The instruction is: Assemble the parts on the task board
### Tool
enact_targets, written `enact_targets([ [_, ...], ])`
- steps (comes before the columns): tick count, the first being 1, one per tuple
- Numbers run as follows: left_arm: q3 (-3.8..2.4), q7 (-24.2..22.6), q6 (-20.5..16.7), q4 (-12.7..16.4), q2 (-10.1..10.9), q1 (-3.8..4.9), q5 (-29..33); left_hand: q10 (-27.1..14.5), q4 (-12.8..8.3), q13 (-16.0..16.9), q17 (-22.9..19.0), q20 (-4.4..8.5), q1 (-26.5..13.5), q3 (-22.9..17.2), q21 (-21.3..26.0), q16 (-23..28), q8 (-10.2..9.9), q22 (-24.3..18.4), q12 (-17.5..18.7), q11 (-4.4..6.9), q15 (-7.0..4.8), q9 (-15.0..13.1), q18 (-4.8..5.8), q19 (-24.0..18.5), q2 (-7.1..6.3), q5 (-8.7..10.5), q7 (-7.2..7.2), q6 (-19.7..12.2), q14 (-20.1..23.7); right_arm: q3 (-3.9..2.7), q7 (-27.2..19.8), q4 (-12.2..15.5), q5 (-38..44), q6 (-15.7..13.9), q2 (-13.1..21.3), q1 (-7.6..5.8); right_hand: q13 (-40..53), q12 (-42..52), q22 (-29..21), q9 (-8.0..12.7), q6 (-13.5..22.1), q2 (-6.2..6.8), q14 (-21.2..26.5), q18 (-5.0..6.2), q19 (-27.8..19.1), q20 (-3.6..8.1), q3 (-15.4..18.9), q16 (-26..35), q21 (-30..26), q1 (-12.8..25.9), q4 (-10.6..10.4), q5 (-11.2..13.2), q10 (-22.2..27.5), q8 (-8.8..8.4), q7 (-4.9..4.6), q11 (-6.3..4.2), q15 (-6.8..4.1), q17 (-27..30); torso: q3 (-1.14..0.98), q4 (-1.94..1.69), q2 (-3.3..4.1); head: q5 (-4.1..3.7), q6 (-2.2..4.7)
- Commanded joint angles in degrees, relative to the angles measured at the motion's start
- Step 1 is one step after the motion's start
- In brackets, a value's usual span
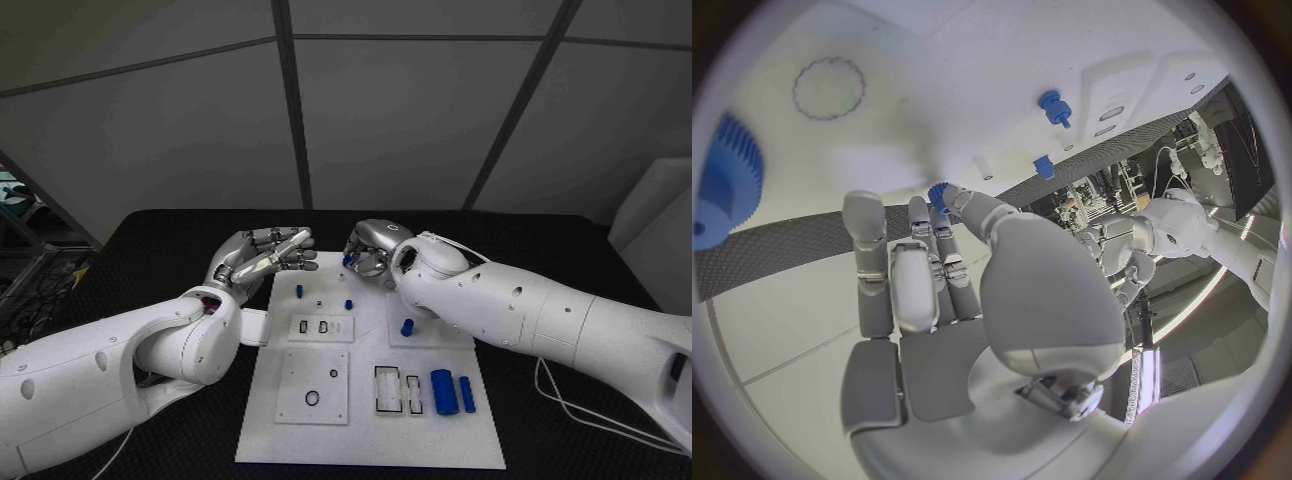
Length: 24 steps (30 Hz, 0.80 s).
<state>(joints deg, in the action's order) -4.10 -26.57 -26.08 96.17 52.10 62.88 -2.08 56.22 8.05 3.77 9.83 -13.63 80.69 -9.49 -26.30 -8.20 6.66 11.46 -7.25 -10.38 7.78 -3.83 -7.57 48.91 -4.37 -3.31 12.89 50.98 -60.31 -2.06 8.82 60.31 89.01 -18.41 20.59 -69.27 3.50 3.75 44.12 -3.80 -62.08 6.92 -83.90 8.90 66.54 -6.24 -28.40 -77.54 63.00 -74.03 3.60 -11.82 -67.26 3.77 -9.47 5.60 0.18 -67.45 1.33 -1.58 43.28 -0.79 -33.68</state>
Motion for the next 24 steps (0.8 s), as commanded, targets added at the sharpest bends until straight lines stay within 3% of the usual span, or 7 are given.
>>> enact_targets([
  [1, -0.06, -0.41, 0.81, 0.08, -0.02, 0.1, -0.43, -0.1, -0.27, 0.03, 0.08, 0.06, -0.38, 0.02, 0.32, 0.23, -0.36, -0.09, 0.27, -0.34, 0.08, 0.02, -2.57, -0.52, 0.37, 0.07, 0.96, -0.11, 0.29, 0.07, 0.46, -0.18, -0.04, 0.86, -0.24, 0.02, 0.05, -0.19, -0.01, 0.02, 0.55, 0.34, -2.14, -0.41, -0.27, -0.14, -0.04, -0.3, 0.32, 0.2, -0.31, 0.38, 0.75, -0.21, 0.05, 0.02, 0.44, -0.15, 0.03, 0.04, 0.04, -0.04, -0.02],
  [6, -0.06, -0.27, 0.95, 0.08, -0.01, 0.1, -0.43, -0.1, -0.3, 0.03, 0.09, 0.05, -0.38, 0.02, 0.35, 0.26, -0.38, -0.11, 0.29, -0.35, 0.08, 0.02, -2.56, -0.59, 0.37, 0.07, 0.96, -0.11, 0.29, 0.08, 0.3, -0.13, -0.05, 0.67, -0.26, 0.02, 0.01, -0.23, -0.77, 0.13, 2.27, 1.16, -1.93, -0.25, -0.88, -0.53, 0.22, -0.08, -0.08, 0.47, -0.51, 0.57, 3.14, -0.3, -0.34, 0.5, 0.93, 0.4, 0.01, 0.0, 0.03, -0.07, -0.02],
  [12, -0.06, -0.19, 1.03, 0.11, 0.18, 0.1, -0.43, -0.1, -0.3, 0.03, 0.09, 0.05, -0.38, 0.02, 0.35, 0.26, -0.38, -0.11, 0.29, -0.35, 0.08, 0.02, -2.56, -0.59, 0.37, 0.07, 0.96, -0.11, 0.29, 0.08, -0.12, 1.59, -0.19, -1.27, 0.99, 0.03, 0.18, 0.39, -2.51, 0.1, 6.78, 2.4, -1.46, 0.12, -1.99, -0.9, 3.15, 0.65, -1.22, 0.66, -0.95, 1.03, 6.89, -0.24, 0.08, 0.64, 1.06, 1.82, -0.04, 0.06, 0.03, 0.07, -0.02],
  [16, -0.06, -0.16, 1.08, 0.12, 0.36, 0.1, -0.43, -0.1, -0.3, 0.03, 0.09, 0.05, -0.38, 0.02, 0.35, 0.26, -0.38, -0.11, 0.29, -0.35, 0.08, 0.02, -2.56, -0.59, 0.37, 0.07, 0.96, -0.11, 0.29, 0.07, -0.54, 4.71, -0.79, -3.71, 3.44, 0.04, 0.26, 0.79, -2.6, 0.03, 7.05, 2.38, -1.45, 0.12, -1.99, -0.9, 3.83, 0.66, -1.28, 0.44, -1.01, 0.97, 6.98, -0.16, 0.1, 0.59, 1.03, 1.88, -0.1, 0.14, -0.04, 0.13, -0.03],
  [20, -0.06, -0.11, 1.14, 0.06, 0.67, 0.09, -0.43, -0.1, -0.3, 0.03, 0.09, 0.05, -0.38, 0.02, 0.35, 0.26, -0.38, -0.11, 0.29, -0.35, 0.08, 0.02, -2.56, -0.59, 0.37, 0.07, 0.96, -0.11, 0.29, 0.03, -0.66, 10.02, -2.16, -5.96, 8.44, 0.06, 0.34, 1.47, -2.49, -0.07, 6.81, 2.32, -1.51, 0.1, -1.84, -0.84, 4.44, 0.49, -1.2, 0.14, -1.07, 0.61, 6.51, 0.0, 0.06, 0.51, 0.96, 1.65, -0.1, 0.3, -0.11, 0.19, 0.16],
  [24, -0.05, -0.04, 1.24, -0.01, 0.86, 0.09, -0.43, -0.12, -0.36, 0.02, 0.12, 0.02, -0.38, 0.05, 0.4, 0.32, -0.42, -0.14, 0.32, -0.36, 0.11, 0.02, -2.56, -0.73, 0.35, 0.08, 0.98, -0.13, 0.29, -0.04, -0.39, 14.07, -4.17, -6.09, 12.88, -0.03, 0.36, 2.05, -2.55, -0.13, 6.55, 2.37, -1.52, 0.1, -1.81, -0.8, 5.06, 0.47, -1.22, 0.1, -1.29, 0.39, 6.03, 0.06, 0.07, 0.43, 0.91, 1.67, -0.21, 0.68, -0.32, 0.22, 0.27],
])
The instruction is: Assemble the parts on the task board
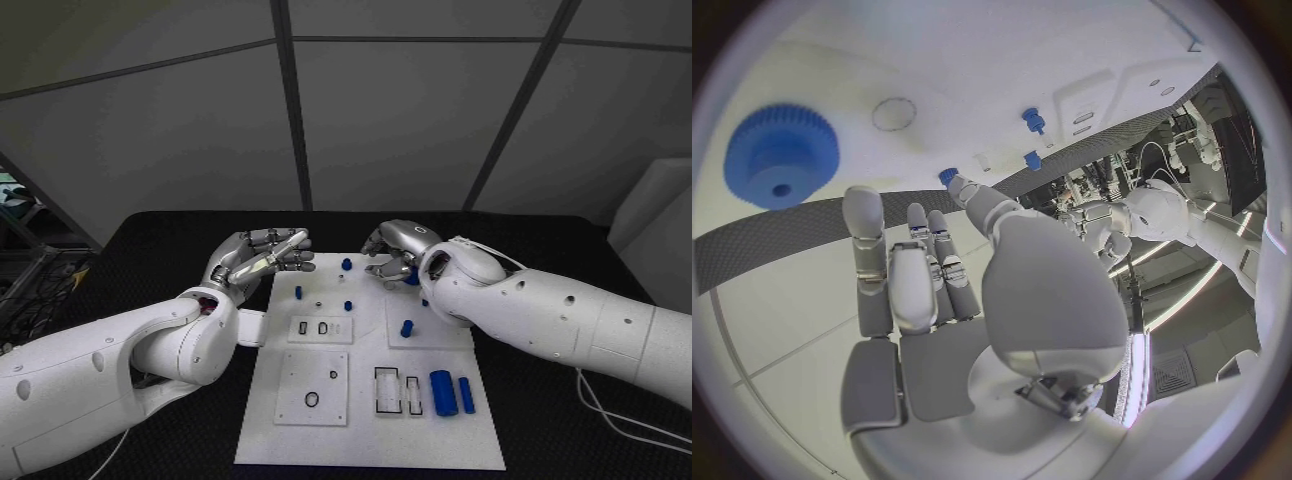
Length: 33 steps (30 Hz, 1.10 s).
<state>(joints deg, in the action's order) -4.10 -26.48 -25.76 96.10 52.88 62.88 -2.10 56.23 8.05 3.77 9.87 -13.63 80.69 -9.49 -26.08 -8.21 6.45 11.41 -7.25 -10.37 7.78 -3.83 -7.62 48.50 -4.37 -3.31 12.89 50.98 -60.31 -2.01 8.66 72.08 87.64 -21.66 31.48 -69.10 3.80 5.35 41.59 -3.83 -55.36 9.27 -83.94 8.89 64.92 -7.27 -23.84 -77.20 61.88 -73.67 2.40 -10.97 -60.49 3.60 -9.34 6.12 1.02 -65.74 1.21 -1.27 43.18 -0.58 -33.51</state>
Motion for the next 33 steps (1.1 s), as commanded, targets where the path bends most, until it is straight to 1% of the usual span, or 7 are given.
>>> enact_targets([
  [1, -0.05, -0.11, 0.99, 0.04, 0.11, 0.09, -0.41, -0.12, -0.36, 0.02, 0.08, 0.02, -0.38, 0.05, 0.18, 0.32, -0.21, -0.09, 0.33, -0.36, 0.11, 0.02, -2.51, -0.33, 0.35, 0.08, 0.98, -0.13, 0.29, -0.16, -0.14, 3.33, -3.65, -2.49, 3.23, -0.25, 0.09, 0.78, 0.09, -0.11, -0.3, -0.02, -1.51, 0.09, -0.11, 0.25, 0.67, 0.08, -0.04, -0.31, -0.19, -0.58, -1.16, 0.25, -0.05, -0.16, 0.03, -0.11, -0.13, 0.45, -0.27, 0.02, 0.07],
  [5, -0.04, 0.12, 1.39, -0.05, 0.13, 0.08, -0.41, -0.13, -0.39, 0.02, 0.09, 0.02, -0.37, 0.06, 0.19, 0.33, -0.22, -0.09, 0.34, -0.37, 0.11, 0.02, -2.51, -0.36, 0.34, 0.08, 0.97, -0.14, 0.29, -0.91, 0.51, 6.86, -6.17, 1.46, 7.97, -0.43, 1.25, 4.61, 2.5, -0.14, -0.76, -0.11, -2.09, -0.3, 1.33, 0.55, 1.26, -1.29, 1.5, -0.21, -0.87, -0.78, -8.04, 0.27, -0.45, -0.94, -0.49, -2.33, -0.23, 0.65, -0.4, -0.44, 0.01],
  [8, -0.04, 0.27, 1.6, -0.11, 0.03, 0.08, -0.5, -0.13, -0.39, 0.02, 0.09, 0.02, -0.37, 0.06, 0.19, 0.33, -0.22, -0.09, 0.34, -0.37, 0.11, 0.02, -2.51, -0.36, 0.34, 0.08, 0.97, -0.14, 0.29, -1.17, 1.41, 8.6, -6.17, 4.85, 10.76, -0.48, 4.45, 10.74, 6.93, -0.19, -0.92, 1.63, -3.16, -1.05, 3.98, 1.59, 3.6, -4.11, 4.35, -0.24, -0.94, -2.33, -17.2, 0.43, 0.99, -2.97, -1.97, -7.1, -0.22, 0.53, -0.33, -0.88, 0.24],
  [12, -0.04, 0.48, 1.77, -0.19, -0.04, 0.08, -0.93, -0.13, -0.39, 0.02, 0.09, 0.02, -0.37, 0.06, 0.19, 0.33, -0.22, -0.09, 0.34, -0.37, 0.11, 0.02, -2.51, -0.36, 0.34, 0.08, 0.97, -0.14, 0.29, -1.33, 2.57, 9.38, -6.13, 8.25, 13.14, -0.52, 9.38, 16.36, 8.3, -0.17, 0.14, 2.32, -3.33, -1.44, 4.89, 2.69, 8.66, -5.12, 5.3, -0.52, -2.82, -4.3, -17.49, 0.55, 1.68, -3.77, -2.75, -8.59, -0.18, 0.69, -0.39, -0.88, 0.3],
  [18, -0.04, 0.63, 2.07, -0.32, -0.49, 0.07, -1.19, -0.2, -0.5, 0.01, 0.13, 0.0, -0.33, 0.07, 0.22, 0.37, -0.28, -0.11, 0.4, -0.37, 0.11, 0.03, -2.52, -0.46, 0.31, 0.07, 0.94, -0.19, 0.24, -1.41, 3.38, 8.78, -6.14, 10.43, 13.99, -0.54, 39.69, 46.49, 13.66, -0.21, 4.29, 0.23, -4.37, -2.65, 7.36, 1.64, 19.33, -9.1, 8.8, -6.98, -10.6, -4.6, -13.2, 1.24, 0.71, -3.21, -1.85, -15.87, -0.28, 0.52, -0.42, -1.11, 0.43],
  [22, -0.04, 0.69, 2.17, -0.42, -0.66, 0.06, -1.24, -0.25, -0.53, 0.0, 0.14, -0.01, -0.32, 0.08, 0.22, 0.39, -0.31, -0.12, 0.44, -0.38, 0.11, 0.04, -2.53, -0.49, 0.3, 0.07, 0.94, -0.22, 0.22, -1.43, 3.78, 7.25, -6.14, 11.33, 13.12, -0.54, 49.6, 55.32, 14.78, -0.17, 5.2, 1.36, -4.57, -2.43, 7.58, 1.54, 21.16, -9.72, 9.62, -9.09, -16.1, -4.28, -12.91, 2.04, 0.13, -2.25, -1.27, -17.1, -0.21, 0.24, -0.47, -1.33, 0.19],
  [33, -0.04, 0.71, 2.22, -0.46, -0.67, 0.05, -1.27, -0.25, -0.53, 0.0, 0.14, -0.01, -0.32, 0.08, 0.22, 0.39, -0.31, -0.12, 0.44, -0.38, 0.11, 0.04, -2.53, -0.49, 0.3, 0.07, 0.94, -0.22, 0.22, -1.45, 4.95, 2.79, -6.19, 11.52, 9.7, -0.55, 56.74, 61.43, 15.67, -0.1, 6.29, 1.2, -4.79, -2.59, 7.83, 1.15, 21.71, -10.28, 10.23, -10.28, -19.07, -4.28, -14.76, 2.37, -0.27, -1.73, -0.97, -18.29, -0.22, 0.35, -0.4, -1.37, 0.05],
])
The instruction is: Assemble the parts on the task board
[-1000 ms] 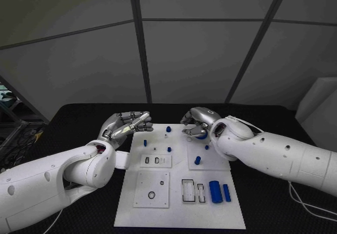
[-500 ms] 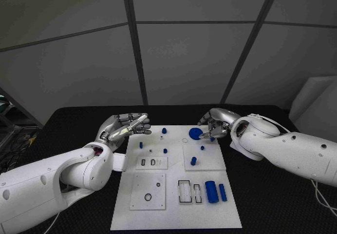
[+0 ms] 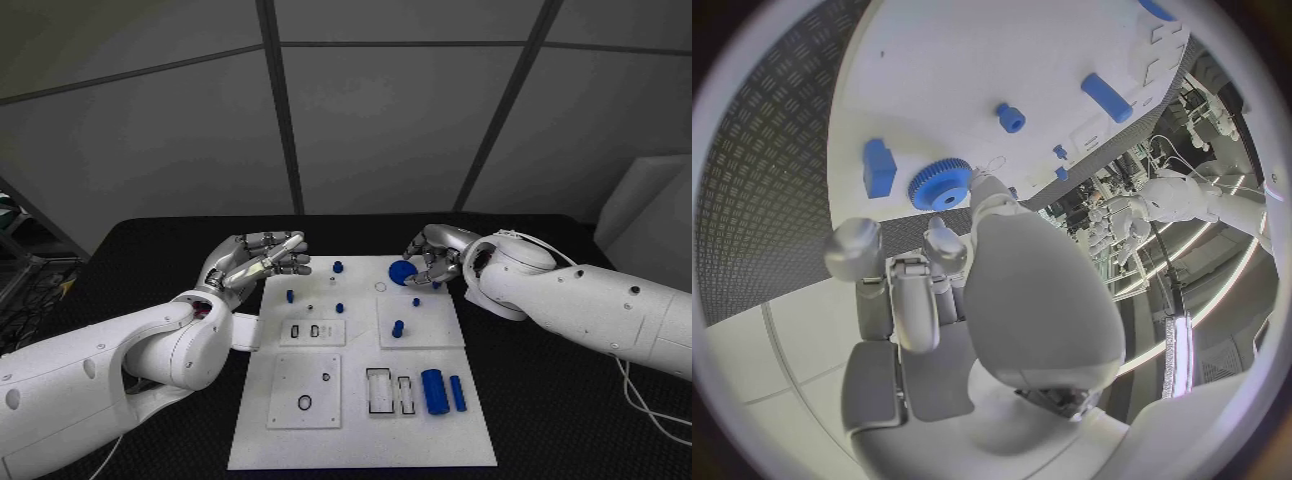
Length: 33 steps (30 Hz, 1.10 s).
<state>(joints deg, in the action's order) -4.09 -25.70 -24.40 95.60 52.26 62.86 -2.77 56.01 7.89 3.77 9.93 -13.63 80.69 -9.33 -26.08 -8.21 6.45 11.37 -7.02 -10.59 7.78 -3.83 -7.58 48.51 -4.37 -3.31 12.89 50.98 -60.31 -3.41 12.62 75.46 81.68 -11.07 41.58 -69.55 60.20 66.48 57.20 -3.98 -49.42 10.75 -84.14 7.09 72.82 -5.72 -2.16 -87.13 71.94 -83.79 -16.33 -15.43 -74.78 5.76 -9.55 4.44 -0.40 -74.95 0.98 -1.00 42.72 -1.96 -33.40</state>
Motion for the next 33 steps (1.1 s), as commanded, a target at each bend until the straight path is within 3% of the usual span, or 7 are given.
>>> enact_targets([
  [1, -0.05, -0.06, 0.88, 0.06, -0.04, 0.08, -0.59, -0.03, -0.37, 0.0, 0.08, -0.01, -0.32, -0.08, 0.22, 0.39, -0.31, -0.08, 0.21, -0.17, 0.11, 0.04, -2.57, -0.5, 0.3, 0.07, 0.94, -0.22, 0.22, -0.04, 1.04, -0.98, -0.27, 0.85, -0.69, -0.11, 0.55, 0.48, 0.14, 0.03, 0.35, -0.38, -4.6, -0.79, -0.03, -0.41, 0.0, -0.39, 0.23, -0.08, -0.36, 0.16, -0.51, 0.25, -0.07, -0.04, 0.47, -9.16, 0.05, 0.12, 0.1, 0.01, -0.18],
  [6, -0.05, -0.02, 0.91, 0.09, -0.02, 0.08, -0.59, -0.03, -0.37, 0.0, 0.08, -0.01, -0.32, -0.08, 0.22, 0.39, -0.31, -0.08, 0.21, -0.17, 0.11, 0.04, -2.57, -0.5, 0.3, 0.07, 0.94, -0.22, 0.22, -0.04, 1.12, -2.34, -0.85, 0.94, -1.57, -0.11, 2.08, 1.78, 0.4, -0.01, 0.22, -1.12, -4.65, -0.82, 0.05, -0.48, -0.22, -0.51, 0.42, 0.45, -0.36, -0.14, -0.94, 0.58, -0.08, 0.0, 0.52, -9.4, 0.04, -0.08, 0.06, -0.18, -0.35],
  [12, -0.05, -0.01, 0.88, 0.09, 0.06, 0.08, -0.59, -0.03, -0.37, 0.0, 0.08, -0.01, -0.32, -0.08, 0.22, 0.39, -0.31, -0.08, 0.21, -0.17, 0.11, 0.04, -2.57, -0.5, 0.3, 0.07, 0.94, -0.22, 0.22, -0.04, 1.12, -3.53, -1.12, 1.99, -2.49, -0.11, 4.59, 3.89, 0.65, -0.18, -0.86, -2.04, -4.69, -0.84, 0.1, -0.47, -0.62, -0.63, 0.62, 0.71, -0.13, -0.28, -1.81, 1.46, 0.14, -0.14, 0.45, -9.66, 0.01, -0.08, 0.08, -0.01, -0.62],
  [26, -0.05, 0.22, 0.84, 0.02, 0.1, 0.08, -0.59, -0.16, -0.44, -0.01, 0.14, -0.04, -0.35, -0.06, 0.23, 0.46, -0.4, -0.1, 0.32, -0.18, 0.12, 0.04, -2.6, -0.6, 0.33, 0.08, 0.95, -0.29, 0.18, -0.04, 1.47, -4.05, -1.38, 3.74, -3.02, -0.1, 8.07, 6.71, 1.28, -0.46, -4.12, -3.71, -4.77, -0.93, 0.28, -0.09, -1.39, -0.81, 1.05, 0.52, 0.55, -0.29, -3.0, 3.52, 0.86, -0.74, -0.02, -10.06, -0.03, 0.03, 0.01, 0.09, -0.94],
  [33, -0.05, 0.37, 0.91, 0.01, 0.1, 0.08, -0.59, -0.18, -0.46, -0.02, 0.15, -0.05, -0.35, -0.05, 0.23, 0.47, -0.41, -0.1, 0.34, -0.19, 0.12, 0.05, -2.6, -0.61, 0.34, 0.07, 0.96, -0.3, 0.17, -0.03, 1.93, -4.05, 1.26, 2.56, -3.2, -0.1, 9.59, 7.9, 1.81, -0.46, -5.6, -4.75, -4.83, -1.02, 0.52, 0.13, -2.16, -0.94, 1.38, -0.32, 1.46, -0.18, -3.72, 4.19, 1.13, -1.02, -0.27, -10.37, 0.0, -0.06, 0.01, 0.05, -1.04],
])
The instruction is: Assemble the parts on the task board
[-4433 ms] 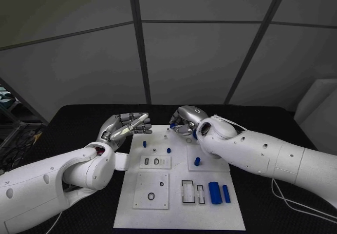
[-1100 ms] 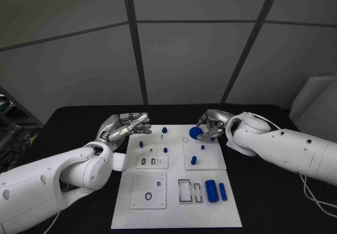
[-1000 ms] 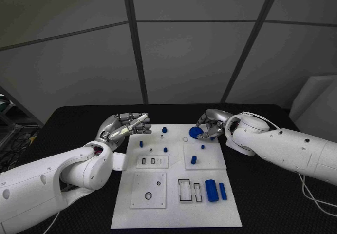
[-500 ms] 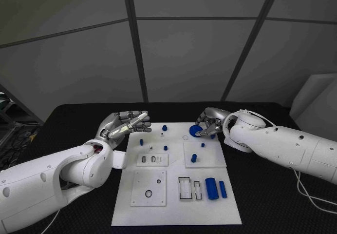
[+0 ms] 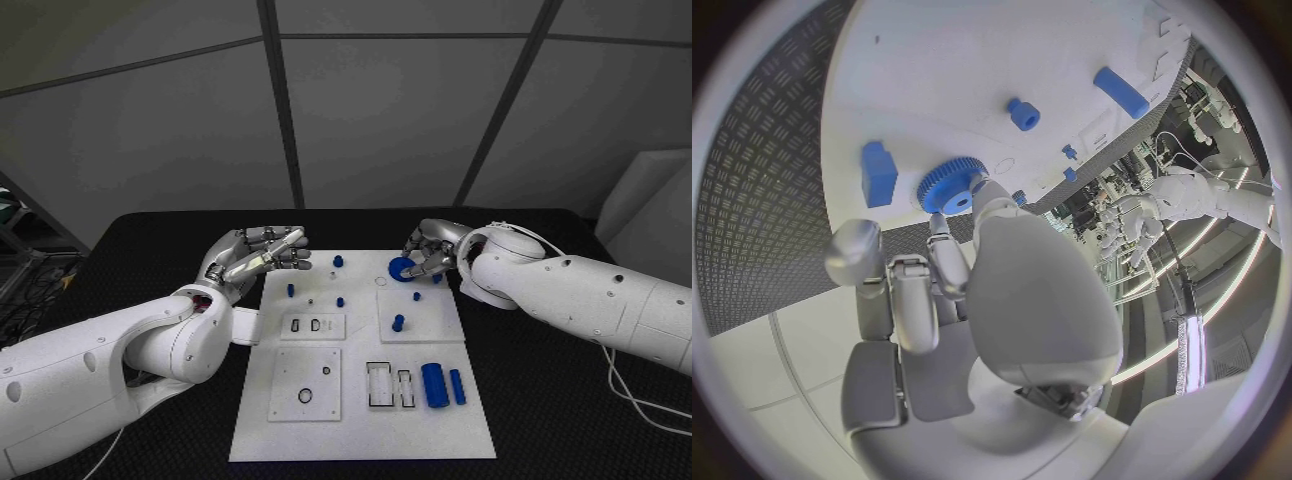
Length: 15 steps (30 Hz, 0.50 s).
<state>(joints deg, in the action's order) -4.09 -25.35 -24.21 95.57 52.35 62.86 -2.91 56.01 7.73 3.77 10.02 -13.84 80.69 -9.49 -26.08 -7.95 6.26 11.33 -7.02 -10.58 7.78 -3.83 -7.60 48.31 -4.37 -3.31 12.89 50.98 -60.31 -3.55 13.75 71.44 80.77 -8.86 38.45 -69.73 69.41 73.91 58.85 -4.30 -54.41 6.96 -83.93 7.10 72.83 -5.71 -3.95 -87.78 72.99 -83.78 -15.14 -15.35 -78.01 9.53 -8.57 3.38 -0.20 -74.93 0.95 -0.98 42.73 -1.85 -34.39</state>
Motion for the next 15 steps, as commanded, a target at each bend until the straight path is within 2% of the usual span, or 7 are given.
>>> enact_targets([
  [1, -0.05, 0.05, 0.73, 0.02, 0.02, 0.08, -0.45, -0.18, -0.3, -0.02, 0.06, 0.16, -0.35, 0.11, 0.23, 0.22, -0.22, -0.05, 0.35, -0.19, 0.12, 0.05, -2.59, -0.41, 0.34, 0.07, 0.96, -0.3, 0.17, 0.11, 0.79, -0.03, 3.17, -0.33, -0.12, 0.09, 0.7, 0.7, 0.35, -0.17, -1.16, -1.28, -5.05, -1.06, 0.61, 0.19, -0.74, -0.31, 0.44, -0.74, 0.61, 0.09, -0.65, 0.65, 0.26, -0.07, -0.56, -10.45, 0.02, -0.08, -0.01, -0.07, -0.12],
  [4, -0.05, 0.11, 0.77, 0.0, 0.04, 0.08, -0.45, -0.18, -0.3, -0.02, 0.06, 0.16, -0.35, 0.11, 0.23, 0.22, -0.22, -0.05, 0.35, -0.19, 0.12, 0.05, -2.59, -0.41, 0.34, 0.07, 0.96, -0.3, 0.17, 0.11, 0.64, 0.06, 5.19, -1.84, -0.24, 0.09, 1.64, 1.37, 0.73, -0.07, -2.09, -1.96, -5.09, -1.13, 0.79, 0.41, -2.08, -0.39, 0.68, -1.73, 1.35, 2.91, -1.12, 0.87, 0.5, -0.32, -0.78, -10.64, 0.01, -0.04, 0.01, -0.07, -0.1],
  [10, -0.05, 0.19, 0.86, -0.01, 0.01, 0.08, -0.45, -0.24, -0.33, -0.02, 0.07, 0.14, -0.35, 0.11, 0.23, 0.25, -0.26, -0.06, 0.39, -0.2, 0.13, 0.05, -2.59, -0.44, 0.35, 0.07, 0.98, -0.34, 0.17, 0.11, 0.15, 0.63, 7.15, -3.32, -0.39, 0.1, 2.88, 2.28, 1.33, 0.02, -3.17, -2.35, -5.18, -1.24, 1.09, 0.6, -3.58, -0.55, 1.04, -2.39, 2.01, 3.3, -1.81, 1.06, 0.83, -0.59, -1.0, -11.03, 0.02, -0.04, 0.0, -0.05, -0.17],
  [15, -0.05, 0.27, 0.93, -0.01, 0.0, 0.08, -0.45, -0.27, -0.36, -0.03, 0.08, 0.14, -0.35, 0.12, 0.24, 0.28, -0.28, -0.06, 0.42, -0.22, 0.14, 0.06, -2.59, -0.47, 0.36, 0.07, 0.99, -0.36, 0.18, 0.11, 0.29, 0.91, 7.58, -1.74, -0.51, 0.1, 2.52, 1.9, 1.42, 0.11, -3.86, -2.38, -5.19, -1.26, 1.12, 0.7, -4.12, -0.57, 1.1, -1.81, 1.83, 3.35, -1.6, 0.99, 0.99, -0.72, -1.11, -11.09, 0.03, -0.06, 0.01, -0.06, -0.25],
])
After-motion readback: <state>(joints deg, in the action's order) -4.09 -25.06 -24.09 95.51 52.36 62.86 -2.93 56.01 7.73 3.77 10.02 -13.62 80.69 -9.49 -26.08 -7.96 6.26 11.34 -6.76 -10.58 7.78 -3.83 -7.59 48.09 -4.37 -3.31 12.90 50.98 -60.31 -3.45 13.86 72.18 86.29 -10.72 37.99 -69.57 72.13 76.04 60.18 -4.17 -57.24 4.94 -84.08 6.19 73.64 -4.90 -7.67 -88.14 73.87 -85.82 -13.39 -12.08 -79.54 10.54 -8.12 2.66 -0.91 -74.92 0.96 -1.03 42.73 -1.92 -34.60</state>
